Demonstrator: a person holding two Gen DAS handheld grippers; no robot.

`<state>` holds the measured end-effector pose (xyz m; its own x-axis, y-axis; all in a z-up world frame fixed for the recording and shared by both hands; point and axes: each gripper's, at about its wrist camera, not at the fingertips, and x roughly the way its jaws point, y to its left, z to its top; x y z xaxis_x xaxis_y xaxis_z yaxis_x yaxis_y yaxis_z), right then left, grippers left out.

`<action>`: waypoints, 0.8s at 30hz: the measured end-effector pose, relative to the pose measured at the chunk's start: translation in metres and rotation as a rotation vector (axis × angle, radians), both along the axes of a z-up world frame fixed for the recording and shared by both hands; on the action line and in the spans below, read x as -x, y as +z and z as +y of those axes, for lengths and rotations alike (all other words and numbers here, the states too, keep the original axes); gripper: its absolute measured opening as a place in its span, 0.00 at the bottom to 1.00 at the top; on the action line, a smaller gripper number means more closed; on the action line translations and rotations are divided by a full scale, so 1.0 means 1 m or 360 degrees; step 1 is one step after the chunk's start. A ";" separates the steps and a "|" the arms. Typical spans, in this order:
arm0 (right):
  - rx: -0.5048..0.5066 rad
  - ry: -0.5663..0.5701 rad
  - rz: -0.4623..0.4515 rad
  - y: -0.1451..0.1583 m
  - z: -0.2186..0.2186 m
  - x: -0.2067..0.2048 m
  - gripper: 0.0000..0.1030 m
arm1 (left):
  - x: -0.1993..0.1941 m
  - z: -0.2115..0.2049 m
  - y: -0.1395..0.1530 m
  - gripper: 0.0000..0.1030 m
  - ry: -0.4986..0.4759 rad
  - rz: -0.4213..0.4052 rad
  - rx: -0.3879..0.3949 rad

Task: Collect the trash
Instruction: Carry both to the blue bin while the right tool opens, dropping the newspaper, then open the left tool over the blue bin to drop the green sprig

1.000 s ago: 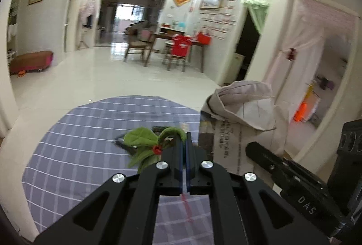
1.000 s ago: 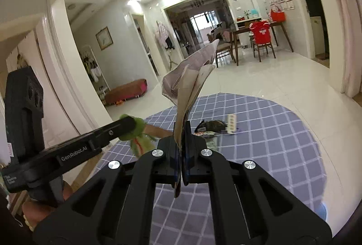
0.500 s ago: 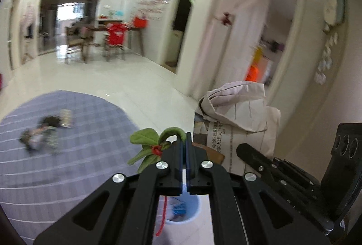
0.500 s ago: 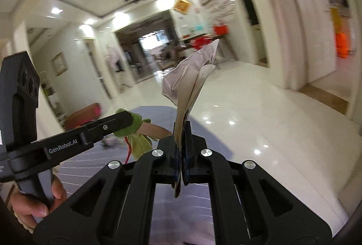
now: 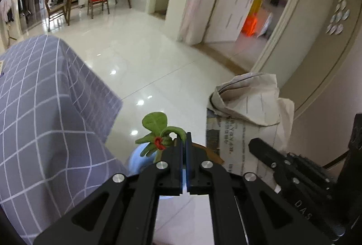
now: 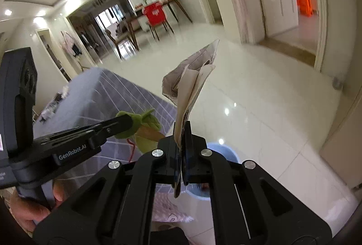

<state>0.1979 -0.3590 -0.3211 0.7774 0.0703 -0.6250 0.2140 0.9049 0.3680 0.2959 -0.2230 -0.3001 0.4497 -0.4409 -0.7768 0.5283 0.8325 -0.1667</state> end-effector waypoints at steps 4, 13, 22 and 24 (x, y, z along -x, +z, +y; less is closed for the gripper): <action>-0.0049 -0.0011 0.0062 -0.023 0.003 -0.025 0.08 | -0.013 -0.004 -0.021 0.02 0.0001 0.0013 -0.0064; -0.0152 -0.0057 0.0181 -0.066 0.000 -0.040 0.33 | -0.020 -0.006 -0.044 0.02 0.0037 0.0084 -0.0145; -0.0151 -0.0099 0.0075 -0.039 -0.002 -0.027 0.41 | -0.017 -0.014 -0.049 0.02 -0.0004 0.0137 -0.0134; -0.0142 -0.0112 0.0047 -0.034 -0.001 -0.023 0.42 | -0.015 -0.016 -0.047 0.02 -0.0017 0.0137 -0.0134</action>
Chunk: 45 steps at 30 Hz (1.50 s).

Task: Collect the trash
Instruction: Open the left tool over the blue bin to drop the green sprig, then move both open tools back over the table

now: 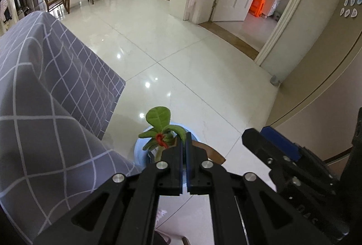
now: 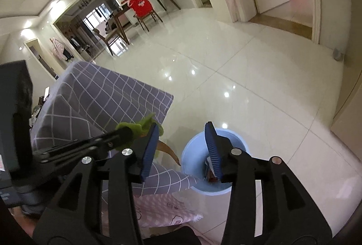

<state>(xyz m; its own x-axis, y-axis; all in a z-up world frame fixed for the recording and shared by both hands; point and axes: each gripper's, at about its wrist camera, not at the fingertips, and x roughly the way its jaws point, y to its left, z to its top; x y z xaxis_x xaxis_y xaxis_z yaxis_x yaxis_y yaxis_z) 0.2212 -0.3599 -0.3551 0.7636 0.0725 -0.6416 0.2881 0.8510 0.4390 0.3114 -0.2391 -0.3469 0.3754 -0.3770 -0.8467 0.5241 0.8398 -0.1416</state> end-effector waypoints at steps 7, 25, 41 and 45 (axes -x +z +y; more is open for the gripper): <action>0.0009 -0.0064 -0.0092 0.016 -0.009 0.013 0.44 | 0.003 -0.015 0.008 0.02 -0.0046 -0.0014 0.0000; 0.0027 -0.0105 -0.0165 0.045 -0.012 0.038 0.45 | -0.002 -0.005 0.031 0.67 0.0056 0.0066 -0.0002; 0.0097 0.0135 -0.0326 0.121 0.066 0.032 0.49 | 0.031 0.090 0.123 0.68 0.0197 -0.0205 0.0065; 0.0130 0.0315 -0.0341 0.140 0.116 0.003 0.50 | 0.027 0.145 0.147 0.72 0.0327 -0.0304 0.0051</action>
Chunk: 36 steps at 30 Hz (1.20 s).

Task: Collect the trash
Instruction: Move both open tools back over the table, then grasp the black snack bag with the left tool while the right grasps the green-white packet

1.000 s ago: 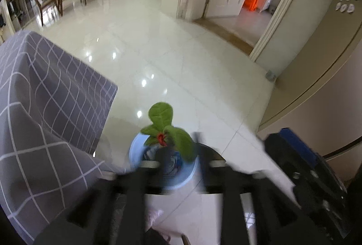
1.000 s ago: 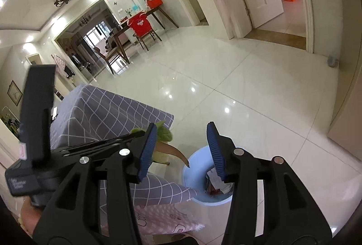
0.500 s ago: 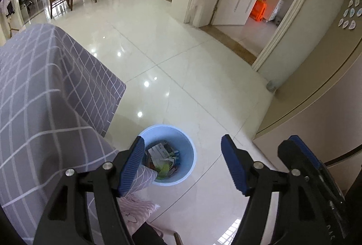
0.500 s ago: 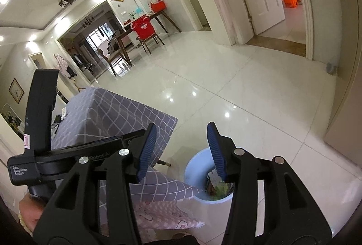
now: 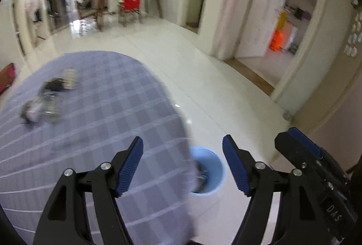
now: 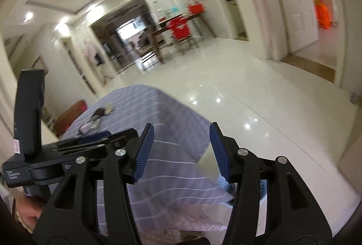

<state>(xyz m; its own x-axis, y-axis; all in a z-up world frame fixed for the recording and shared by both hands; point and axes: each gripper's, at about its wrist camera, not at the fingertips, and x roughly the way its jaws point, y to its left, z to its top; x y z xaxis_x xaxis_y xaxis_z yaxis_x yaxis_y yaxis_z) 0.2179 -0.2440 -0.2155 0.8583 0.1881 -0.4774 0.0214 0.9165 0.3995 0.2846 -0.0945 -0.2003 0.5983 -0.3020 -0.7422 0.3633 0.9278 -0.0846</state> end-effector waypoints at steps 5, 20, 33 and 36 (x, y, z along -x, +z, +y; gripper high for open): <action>0.0069 0.0229 0.0058 0.011 0.072 -0.048 0.51 | -0.025 0.093 0.009 0.76 0.0287 -0.0001 0.0011; 0.0321 0.0680 0.0338 -0.020 0.259 -0.188 0.53 | -0.124 0.284 -0.024 0.76 0.0866 0.0217 0.0214; 0.0406 0.0736 0.0423 -0.046 0.283 -0.231 0.52 | -0.177 0.281 -0.046 0.76 0.0941 0.0182 0.0033; 0.0439 0.0750 0.0425 -0.045 0.289 -0.235 0.29 | -0.178 0.280 -0.045 0.52 0.0948 0.0142 0.0000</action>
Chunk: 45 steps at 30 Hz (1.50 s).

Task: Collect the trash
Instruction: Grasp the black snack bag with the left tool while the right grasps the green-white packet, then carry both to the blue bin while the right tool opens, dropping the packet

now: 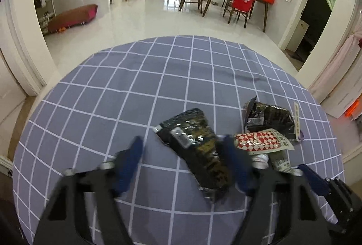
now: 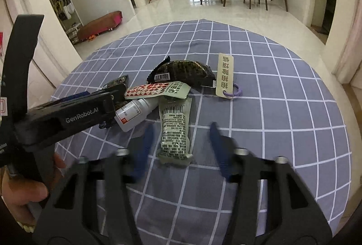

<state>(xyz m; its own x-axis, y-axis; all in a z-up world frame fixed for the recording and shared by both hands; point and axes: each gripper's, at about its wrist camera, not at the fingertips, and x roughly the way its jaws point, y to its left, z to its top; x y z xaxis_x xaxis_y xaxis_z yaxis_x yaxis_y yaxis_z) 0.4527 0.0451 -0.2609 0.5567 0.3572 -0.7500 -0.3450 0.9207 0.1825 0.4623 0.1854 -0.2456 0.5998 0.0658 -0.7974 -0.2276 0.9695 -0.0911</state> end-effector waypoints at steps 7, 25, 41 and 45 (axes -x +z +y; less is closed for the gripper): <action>-0.0062 0.0030 0.0007 0.005 -0.005 0.019 0.19 | 0.024 0.013 0.000 0.10 0.0015 -0.0048 0.0174; -0.0312 -0.0071 -0.0184 0.072 -0.091 0.126 0.19 | 0.143 -0.073 0.084 0.08 -0.0252 -0.0299 0.0260; -0.0388 -0.0631 -0.0313 0.058 -0.285 0.240 0.20 | 0.191 -0.268 0.065 0.08 -0.0823 -0.0227 0.0227; -0.0396 -0.0770 -0.0291 0.042 -0.323 0.255 0.20 | 0.192 -0.317 0.046 0.08 -0.0969 -0.0165 0.0232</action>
